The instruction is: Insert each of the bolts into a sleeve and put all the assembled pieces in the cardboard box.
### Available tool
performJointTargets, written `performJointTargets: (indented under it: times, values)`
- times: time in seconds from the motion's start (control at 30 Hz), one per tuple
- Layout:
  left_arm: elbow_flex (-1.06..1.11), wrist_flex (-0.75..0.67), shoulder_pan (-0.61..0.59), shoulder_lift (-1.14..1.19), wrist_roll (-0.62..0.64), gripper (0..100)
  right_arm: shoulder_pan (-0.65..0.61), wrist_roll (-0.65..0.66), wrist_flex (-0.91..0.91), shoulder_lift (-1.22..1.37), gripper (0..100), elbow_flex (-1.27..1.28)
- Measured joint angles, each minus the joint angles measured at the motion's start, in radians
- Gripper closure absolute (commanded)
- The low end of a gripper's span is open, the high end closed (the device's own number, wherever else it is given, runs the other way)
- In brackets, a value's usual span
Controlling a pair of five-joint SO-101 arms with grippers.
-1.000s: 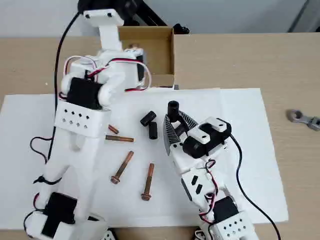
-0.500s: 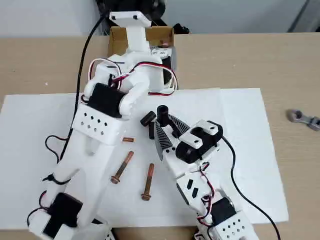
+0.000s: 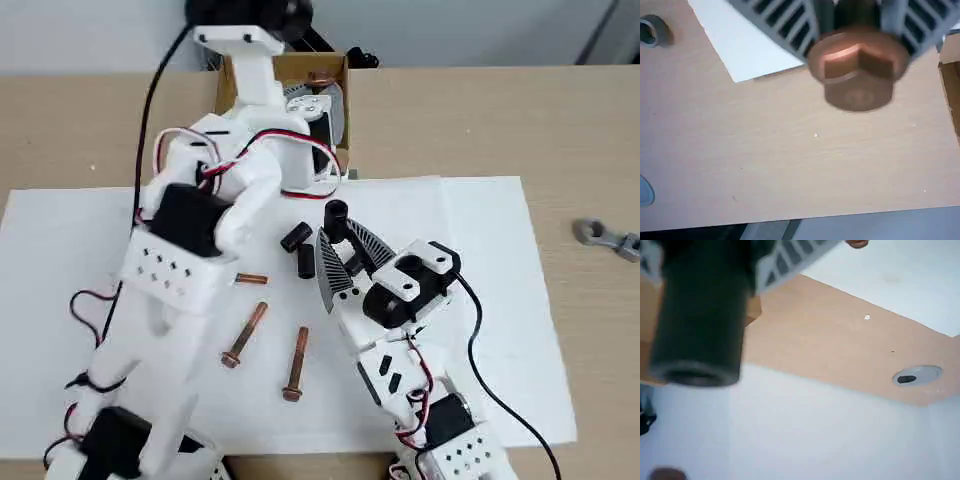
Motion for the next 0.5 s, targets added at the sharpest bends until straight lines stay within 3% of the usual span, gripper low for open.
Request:
performJointTargets:
  times: [0.5]
  values:
    - [0.258, -0.055, 0.041, -0.167, -0.002, 100, 0.003, 0.000, 0.002, 0.000, 98.3, 0.000]
